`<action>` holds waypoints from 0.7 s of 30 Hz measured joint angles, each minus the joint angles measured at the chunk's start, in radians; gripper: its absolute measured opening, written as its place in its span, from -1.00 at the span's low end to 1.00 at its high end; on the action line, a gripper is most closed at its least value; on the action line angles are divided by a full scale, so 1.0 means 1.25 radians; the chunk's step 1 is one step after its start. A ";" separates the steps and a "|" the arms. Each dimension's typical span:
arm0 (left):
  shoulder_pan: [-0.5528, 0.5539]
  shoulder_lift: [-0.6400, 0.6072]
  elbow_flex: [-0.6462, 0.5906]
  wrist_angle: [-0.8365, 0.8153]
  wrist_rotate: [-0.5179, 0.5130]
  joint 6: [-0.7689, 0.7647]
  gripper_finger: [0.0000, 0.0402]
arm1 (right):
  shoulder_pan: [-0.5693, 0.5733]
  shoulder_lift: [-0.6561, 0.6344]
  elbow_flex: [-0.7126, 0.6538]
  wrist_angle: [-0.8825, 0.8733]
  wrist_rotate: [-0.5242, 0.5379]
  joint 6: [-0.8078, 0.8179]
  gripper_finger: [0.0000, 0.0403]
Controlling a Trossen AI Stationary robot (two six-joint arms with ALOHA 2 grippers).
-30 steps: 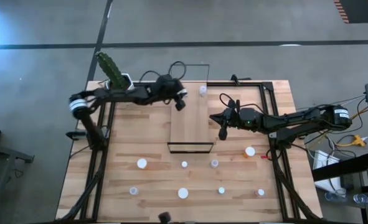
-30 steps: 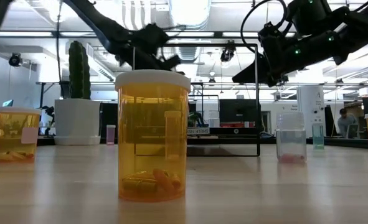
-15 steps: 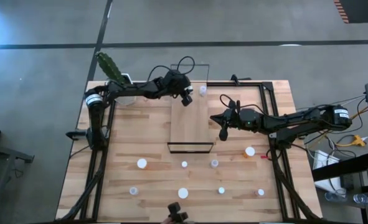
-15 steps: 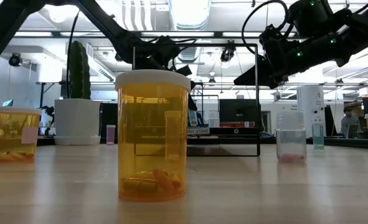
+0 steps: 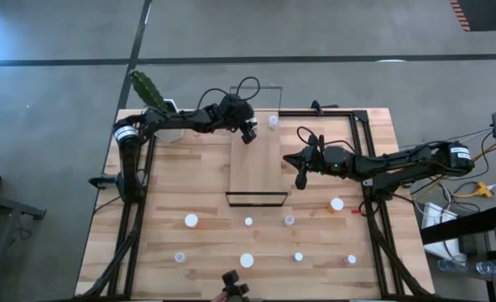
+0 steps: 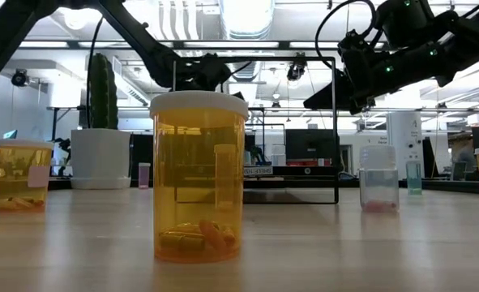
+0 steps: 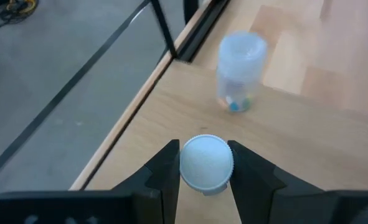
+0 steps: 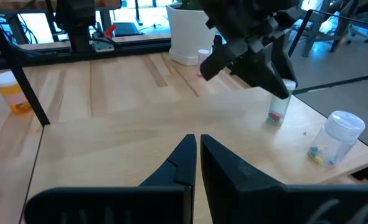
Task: Pick and place medicine bottles onto shelf by color
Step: Put the top left transparent light blue pill bottle on the shelf
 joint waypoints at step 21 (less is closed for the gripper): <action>0.000 -0.002 0.007 -0.014 0.015 -0.003 -0.51 | 0.000 0.000 0.000 0.000 0.000 -0.003 -0.94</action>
